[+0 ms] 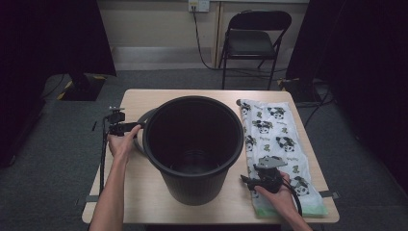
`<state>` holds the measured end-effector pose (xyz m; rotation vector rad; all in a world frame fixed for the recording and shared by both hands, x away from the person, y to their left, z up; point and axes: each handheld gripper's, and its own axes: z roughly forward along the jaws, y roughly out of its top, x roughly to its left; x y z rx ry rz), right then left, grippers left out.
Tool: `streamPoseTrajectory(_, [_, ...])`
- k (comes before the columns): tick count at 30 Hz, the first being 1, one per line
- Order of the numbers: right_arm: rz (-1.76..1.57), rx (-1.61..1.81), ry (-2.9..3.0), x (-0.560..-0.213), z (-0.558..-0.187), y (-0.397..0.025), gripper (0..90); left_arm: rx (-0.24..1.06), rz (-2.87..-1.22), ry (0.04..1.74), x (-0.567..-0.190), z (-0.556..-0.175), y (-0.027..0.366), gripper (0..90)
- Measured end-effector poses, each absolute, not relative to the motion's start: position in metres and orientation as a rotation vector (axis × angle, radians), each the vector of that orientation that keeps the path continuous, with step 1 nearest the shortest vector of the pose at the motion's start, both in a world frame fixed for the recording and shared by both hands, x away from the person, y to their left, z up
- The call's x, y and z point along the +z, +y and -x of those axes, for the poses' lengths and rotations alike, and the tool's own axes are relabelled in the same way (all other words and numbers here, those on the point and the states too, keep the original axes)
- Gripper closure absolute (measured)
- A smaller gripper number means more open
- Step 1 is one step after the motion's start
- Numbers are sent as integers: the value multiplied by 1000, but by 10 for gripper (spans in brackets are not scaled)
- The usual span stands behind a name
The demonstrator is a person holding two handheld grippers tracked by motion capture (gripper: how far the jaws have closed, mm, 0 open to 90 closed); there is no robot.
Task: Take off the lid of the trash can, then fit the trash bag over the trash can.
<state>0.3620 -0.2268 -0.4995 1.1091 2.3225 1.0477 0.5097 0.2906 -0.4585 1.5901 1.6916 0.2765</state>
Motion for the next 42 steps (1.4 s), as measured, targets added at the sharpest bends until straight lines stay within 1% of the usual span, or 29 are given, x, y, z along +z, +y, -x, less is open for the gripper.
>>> streamPoseTrajectory(4, [-1109,1044,2327,-499,-362,-227,274,278,-1629,1628,-456,-499,286,214])
streamPoseTrajectory(5, [-1110,1043,2329,-499,-362,-227,270,277,-1639,1625,-455,-495,285,214])
streamPoseTrajectory(7, [-1112,1037,2328,-498,-362,-228,269,310,-1664,1588,-452,-488,282,215])
streamPoseTrajectory(9, [-1120,1044,2317,-496,-363,-230,272,311,-1680,1569,-450,-481,281,260])
streamPoseTrajectory(13, [-1129,1049,2295,-492,-364,-233,277,361,-1726,1512,-443,-465,274,293])
streamPoseTrajectory(19, [-1140,1031,2292,-491,-364,-237,278,347,-1775,1415,-438,-436,266,260])
streamPoseTrajectory(22, [-1152,1029,2283,-490,-364,-240,274,324,-1787,1387,-441,-422,262,235])
streamPoseTrajectory(24, [-1159,1020,2283,-490,-364,-241,268,351,-1824,1365,-444,-413,257,234])
streamPoseTrajectory(26, [-1161,1020,2281,-490,-365,-242,264,325,-1857,1338,-445,-404,253,234])
streamPoseTrajectory(28, [-1164,1019,2277,-489,-365,-243,259,349,-1885,1311,-448,-393,248,234])
streamPoseTrajectory(30, [-1165,1019,2275,-489,-365,-243,252,319,-1906,1297,-452,-385,246,243])
streamPoseTrajectory(33, [-1162,1014,2275,-488,-365,-244,247,347,-1957,1285,-455,-374,243,246])
streamPoseTrajectory(35, [-1169,1010,2279,-488,-366,-244,241,298,-1935,1286,-459,-367,243,245])
streamPoseTrajectory(36, [-1167,1009,2279,-487,-365,-245,237,278,-1944,1285,-461,-364,243,242])
streamPoseTrajectory(37, [-1170,1013,2277,-487,-366,-245,227,292,-1957,1278,-463,-360,242,231])
streamPoseTrajectory(39, [-1164,1001,2287,-486,-367,-244,208,270,-1974,1268,-465,-357,241,229])
streamPoseTrajectory(42, [-1152,978,2309,-487,-369,-243,194,289,-2017,1257,-470,-355,238,225])
